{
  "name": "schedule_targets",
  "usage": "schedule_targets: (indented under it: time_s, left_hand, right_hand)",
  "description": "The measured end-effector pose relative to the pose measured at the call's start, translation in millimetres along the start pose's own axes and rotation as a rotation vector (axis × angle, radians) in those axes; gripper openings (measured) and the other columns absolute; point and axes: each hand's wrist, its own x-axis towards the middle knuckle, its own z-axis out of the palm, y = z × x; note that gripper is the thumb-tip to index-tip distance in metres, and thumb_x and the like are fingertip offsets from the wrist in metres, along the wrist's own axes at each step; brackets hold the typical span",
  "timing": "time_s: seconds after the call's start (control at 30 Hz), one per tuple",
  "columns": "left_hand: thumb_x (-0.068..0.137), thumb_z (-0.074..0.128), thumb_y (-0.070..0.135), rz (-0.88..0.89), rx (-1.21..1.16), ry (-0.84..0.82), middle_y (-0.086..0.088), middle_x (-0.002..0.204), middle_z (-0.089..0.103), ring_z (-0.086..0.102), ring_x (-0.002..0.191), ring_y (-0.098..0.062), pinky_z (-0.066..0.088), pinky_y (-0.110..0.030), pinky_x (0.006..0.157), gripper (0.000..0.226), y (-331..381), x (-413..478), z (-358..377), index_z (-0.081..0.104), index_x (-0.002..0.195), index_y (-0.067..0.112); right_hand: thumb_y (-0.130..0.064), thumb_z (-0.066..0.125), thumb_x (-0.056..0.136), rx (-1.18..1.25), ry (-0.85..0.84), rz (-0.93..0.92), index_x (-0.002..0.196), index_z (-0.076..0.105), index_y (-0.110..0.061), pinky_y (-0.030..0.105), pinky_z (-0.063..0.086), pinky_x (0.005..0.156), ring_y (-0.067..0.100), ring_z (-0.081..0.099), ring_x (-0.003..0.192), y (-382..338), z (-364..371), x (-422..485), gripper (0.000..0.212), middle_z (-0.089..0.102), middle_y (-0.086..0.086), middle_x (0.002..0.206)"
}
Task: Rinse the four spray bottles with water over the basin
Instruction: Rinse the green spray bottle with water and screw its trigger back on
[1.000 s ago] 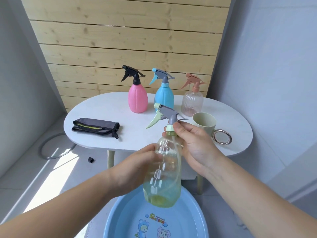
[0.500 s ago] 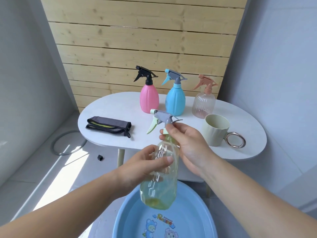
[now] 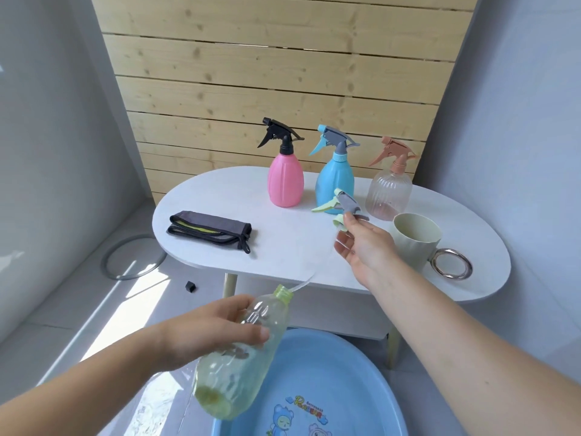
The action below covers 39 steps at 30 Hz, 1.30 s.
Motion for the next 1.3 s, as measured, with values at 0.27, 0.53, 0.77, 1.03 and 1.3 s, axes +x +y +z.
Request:
schedule_targets:
  time_s: [0.27, 0.53, 0.77, 1.03, 1.3]
  left_hand:
    - [0.068, 0.089, 0.031, 0.126, -0.255, -0.095, -0.017, 0.112, 0.069, 0.068, 0.104, -0.032, 0.057, -0.039, 0.091, 0.070, 6, -16, -22, 0.066, 0.130, 0.011]
    - [0.068, 0.087, 0.038, 0.255, -0.182, 0.174, -0.020, 0.124, 0.069, 0.069, 0.106, -0.024, 0.054, -0.047, 0.104, 0.062, 18, 4, 6, 0.067, 0.122, 0.014]
    - [0.073, 0.086, 0.035, 0.264, -0.189, 0.227, -0.008, 0.116, 0.075, 0.073, 0.102, -0.015, 0.052, -0.030, 0.091, 0.059, 22, 24, 22, 0.064, 0.125, 0.016]
    - [0.073, 0.083, 0.034, 0.266, -0.186, 0.252, -0.006, 0.117, 0.076, 0.074, 0.105, -0.017, 0.055, -0.032, 0.098, 0.055, 32, 32, 32, 0.065, 0.123, 0.018]
    - [0.072, 0.085, 0.035, 0.257, -0.147, 0.275, -0.007, 0.118, 0.076, 0.072, 0.113, -0.021, 0.055, -0.035, 0.100, 0.055, 20, 24, 26, 0.066, 0.122, 0.019]
  right_hand:
    - [-0.020, 0.062, 0.098, -0.150, 0.087, -0.039, 0.085, 0.067, -0.015, 0.028, 0.055, 0.055, 0.014, 0.057, 0.065, 10, 4, 15, 0.014, 0.066, 0.005, 0.093]
    - [-0.010, 0.062, 0.096, -0.329, 0.152, -0.039, 0.097, 0.060, -0.008, 0.034, 0.061, 0.063, 0.017, 0.055, 0.061, 16, 6, 16, 0.004, 0.058, 0.004, 0.081]
    - [-0.021, 0.068, 0.090, -0.540, 0.113, -0.119, 0.111, 0.052, -0.013, 0.037, 0.060, 0.082, 0.016, 0.057, 0.061, 14, 4, 20, 0.027, 0.059, 0.003, 0.099]
    - [-0.025, 0.054, 0.098, -0.660, 0.016, -0.143, 0.105, 0.062, -0.006, 0.036, 0.062, 0.079, 0.020, 0.052, 0.075, 6, -3, 0, 0.022, 0.051, -0.004, 0.101]
    - [-0.032, 0.051, 0.101, -0.778, -0.108, -0.220, 0.098, 0.066, -0.014, 0.037, 0.063, 0.071, 0.022, 0.072, 0.089, -8, -19, -59, 0.024, 0.071, 0.005, 0.101]
